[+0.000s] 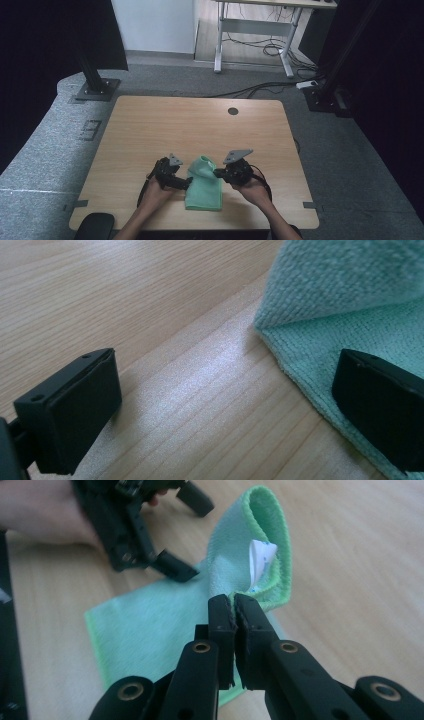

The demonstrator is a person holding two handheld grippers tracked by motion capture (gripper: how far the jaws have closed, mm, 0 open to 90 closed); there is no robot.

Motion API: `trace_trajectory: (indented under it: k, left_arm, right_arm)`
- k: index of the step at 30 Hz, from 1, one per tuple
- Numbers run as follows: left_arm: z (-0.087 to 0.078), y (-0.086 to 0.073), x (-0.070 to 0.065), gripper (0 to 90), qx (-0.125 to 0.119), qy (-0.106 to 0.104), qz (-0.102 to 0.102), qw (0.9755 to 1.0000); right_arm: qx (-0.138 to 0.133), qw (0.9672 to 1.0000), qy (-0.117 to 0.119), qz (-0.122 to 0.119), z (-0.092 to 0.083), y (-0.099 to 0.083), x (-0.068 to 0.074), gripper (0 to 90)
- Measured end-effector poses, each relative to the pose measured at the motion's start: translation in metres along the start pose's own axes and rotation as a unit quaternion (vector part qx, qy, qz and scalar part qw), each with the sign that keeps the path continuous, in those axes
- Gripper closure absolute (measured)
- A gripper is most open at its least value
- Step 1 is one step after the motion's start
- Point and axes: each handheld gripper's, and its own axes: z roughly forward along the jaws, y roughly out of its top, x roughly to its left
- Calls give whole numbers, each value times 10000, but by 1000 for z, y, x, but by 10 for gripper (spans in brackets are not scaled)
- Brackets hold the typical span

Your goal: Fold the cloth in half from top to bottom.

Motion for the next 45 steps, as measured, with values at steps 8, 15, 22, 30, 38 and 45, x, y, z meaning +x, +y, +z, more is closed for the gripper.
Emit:
trace_trajectory:
  k: [8,15,22,30,38,45]
  left_arm:
    - [0,0,0,0,2,4,-1,10000]
    - [0,0,0,0,-2,18,-22,10000]
    - [0,0,-1,0,-10,19,-36,10000]
    - [5,6,5,0,-3,39,-51,10000]
    - [16,19,21,0,-42,23,-42,10000]
    - [-15,26,27,157,-292,-462,221,9983]
  right_arm:
    - [74,9998,171,121,2,-22,14,855]
    - [215,9986,296,370,12,-44,22,853]
    - [384,9974,301,530,20,-59,26,852]
    - [391,9977,128,536,25,-60,20,855]
    - [383,9974,-193,585,34,-50,5,854]
    - [257,9968,-191,731,36,-52,0,844]
